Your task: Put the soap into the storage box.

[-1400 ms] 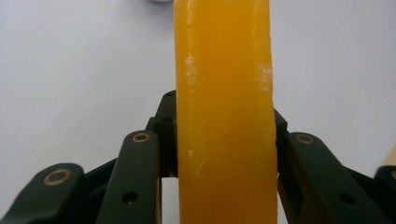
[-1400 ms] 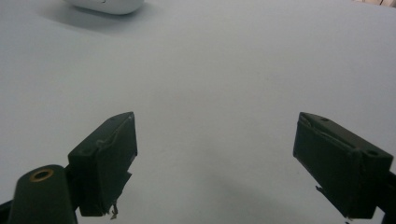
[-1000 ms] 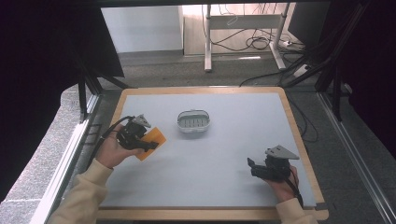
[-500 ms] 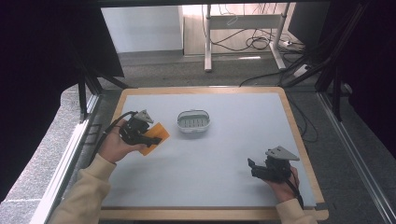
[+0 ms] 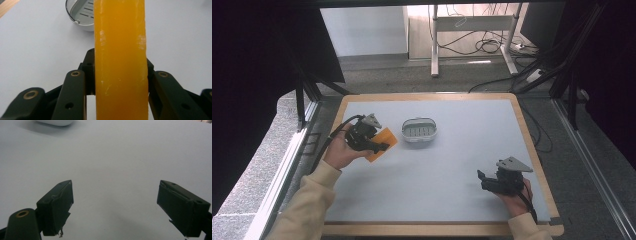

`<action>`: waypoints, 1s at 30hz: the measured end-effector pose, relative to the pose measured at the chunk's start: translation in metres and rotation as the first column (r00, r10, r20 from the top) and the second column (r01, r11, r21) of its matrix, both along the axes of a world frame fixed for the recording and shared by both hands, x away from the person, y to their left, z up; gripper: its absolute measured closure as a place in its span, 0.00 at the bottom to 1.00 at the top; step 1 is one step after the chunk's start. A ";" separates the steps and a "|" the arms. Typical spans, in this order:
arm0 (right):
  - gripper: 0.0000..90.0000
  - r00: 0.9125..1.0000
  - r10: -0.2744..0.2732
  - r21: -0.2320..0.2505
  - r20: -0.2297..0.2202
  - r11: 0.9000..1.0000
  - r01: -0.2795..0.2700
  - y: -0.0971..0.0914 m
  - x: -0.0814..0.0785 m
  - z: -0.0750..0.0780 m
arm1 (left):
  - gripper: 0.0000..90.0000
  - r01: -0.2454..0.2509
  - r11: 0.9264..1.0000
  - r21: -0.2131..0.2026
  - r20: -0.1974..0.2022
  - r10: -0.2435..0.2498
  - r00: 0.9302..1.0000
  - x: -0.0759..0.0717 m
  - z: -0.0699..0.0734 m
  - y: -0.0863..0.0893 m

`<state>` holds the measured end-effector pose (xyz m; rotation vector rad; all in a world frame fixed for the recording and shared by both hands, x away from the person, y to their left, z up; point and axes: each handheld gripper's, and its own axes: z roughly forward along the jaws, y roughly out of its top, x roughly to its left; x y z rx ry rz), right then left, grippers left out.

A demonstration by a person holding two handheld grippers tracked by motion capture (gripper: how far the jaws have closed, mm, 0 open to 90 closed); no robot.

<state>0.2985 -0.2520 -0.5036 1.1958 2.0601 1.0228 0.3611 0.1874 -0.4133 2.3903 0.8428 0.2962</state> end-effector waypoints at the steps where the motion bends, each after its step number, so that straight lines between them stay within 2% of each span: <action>1: 0.16 1.000 0.000 0.000 0.000 1.000 0.000 0.000 0.000 0.000 | 0.69 0.000 1.000 0.000 0.000 0.000 1.000 0.000 0.000 0.000; 9: 0.16 1.000 0.008 -0.003 -0.006 1.000 -0.008 0.000 0.000 0.000 | 0.69 0.013 1.000 0.004 -0.006 -0.013 1.000 0.006 -0.001 -0.004; 14: 0.17 1.000 0.009 -0.008 -0.006 1.000 -0.009 0.000 0.000 -0.001 | 0.69 0.009 1.000 -0.008 -0.007 -0.009 1.000 0.011 -0.002 -0.007; 23: 0.17 1.000 0.010 -0.012 -0.005 1.000 -0.010 0.000 0.000 -0.001 | 0.69 0.016 1.000 0.009 0.002 -0.016 1.000 0.018 0.003 -0.012; 30: 0.17 1.000 0.011 -0.016 -0.003 1.000 -0.012 0.001 -0.001 0.000 | 0.69 0.050 0.998 0.027 -0.004 -0.050 0.999 0.023 0.003 -0.016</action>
